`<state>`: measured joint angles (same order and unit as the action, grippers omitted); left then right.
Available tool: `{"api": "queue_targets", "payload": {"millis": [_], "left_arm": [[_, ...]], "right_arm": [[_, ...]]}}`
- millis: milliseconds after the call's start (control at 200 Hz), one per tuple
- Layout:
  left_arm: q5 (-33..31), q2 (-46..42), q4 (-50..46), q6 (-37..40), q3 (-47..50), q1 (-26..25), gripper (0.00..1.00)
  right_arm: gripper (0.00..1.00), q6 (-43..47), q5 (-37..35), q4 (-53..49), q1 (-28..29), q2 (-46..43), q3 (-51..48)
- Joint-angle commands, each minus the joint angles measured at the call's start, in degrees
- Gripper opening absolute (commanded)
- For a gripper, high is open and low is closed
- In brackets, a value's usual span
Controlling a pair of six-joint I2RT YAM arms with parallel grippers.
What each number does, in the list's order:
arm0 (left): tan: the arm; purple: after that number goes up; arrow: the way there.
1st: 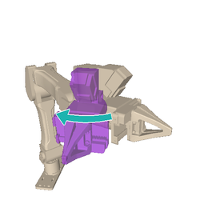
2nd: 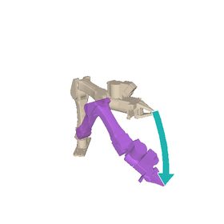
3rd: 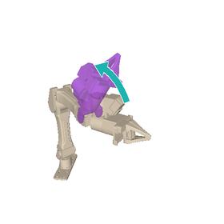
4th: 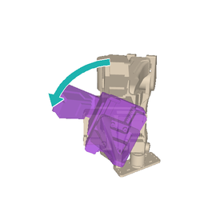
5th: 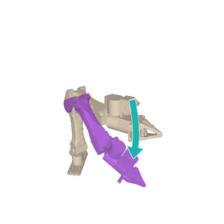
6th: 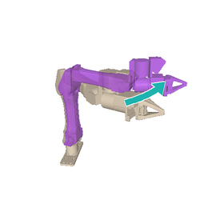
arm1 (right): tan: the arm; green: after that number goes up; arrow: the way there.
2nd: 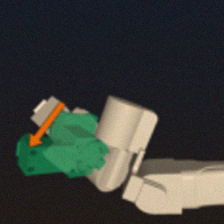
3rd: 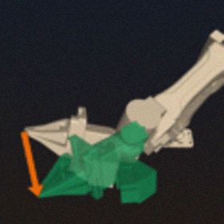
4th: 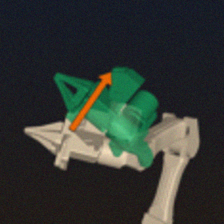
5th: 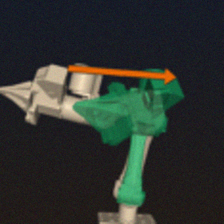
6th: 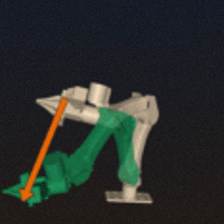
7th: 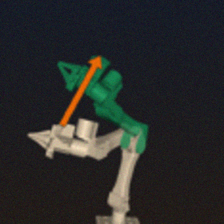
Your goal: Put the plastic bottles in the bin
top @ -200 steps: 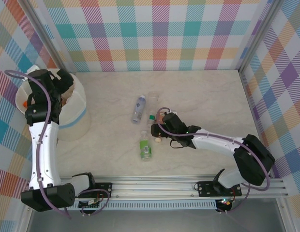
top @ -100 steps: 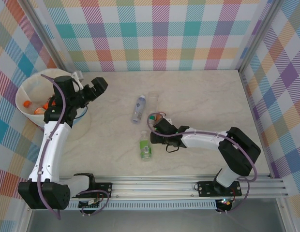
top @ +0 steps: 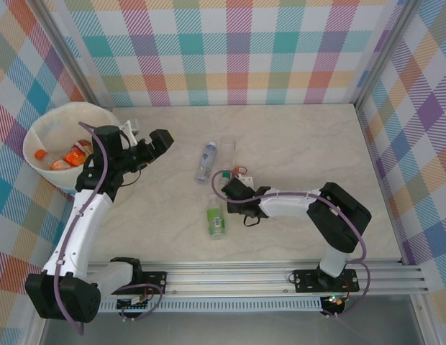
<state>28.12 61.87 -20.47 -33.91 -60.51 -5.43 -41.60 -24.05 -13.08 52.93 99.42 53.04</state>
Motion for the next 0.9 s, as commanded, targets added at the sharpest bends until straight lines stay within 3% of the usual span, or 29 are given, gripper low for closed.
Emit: {"api": "queue_targets", "payload": {"millis": [0,430,665,895], "left_arm": [[1.62,-0.44,4.03,-1.21,1.61,-1.55,1.00],[0.53,2.76,4.04,-0.91,1.27,-5.54,1.00],[-0.42,3.78,6.85,-1.46,1.30,-7.52,1.00],[0.44,5.52,8.78,-1.70,1.45,-9.70,1.00]], "right_arm": [[0.61,-0.52,-1.70,1.18,0.31,0.28,0.17],[0.47,3.34,-1.30,4.91,0.35,0.40,-2.76],[0.23,7.66,-1.44,11.87,0.42,-8.34,-6.52],[0.22,16.99,5.39,24.53,0.42,-17.89,-12.35]]}}
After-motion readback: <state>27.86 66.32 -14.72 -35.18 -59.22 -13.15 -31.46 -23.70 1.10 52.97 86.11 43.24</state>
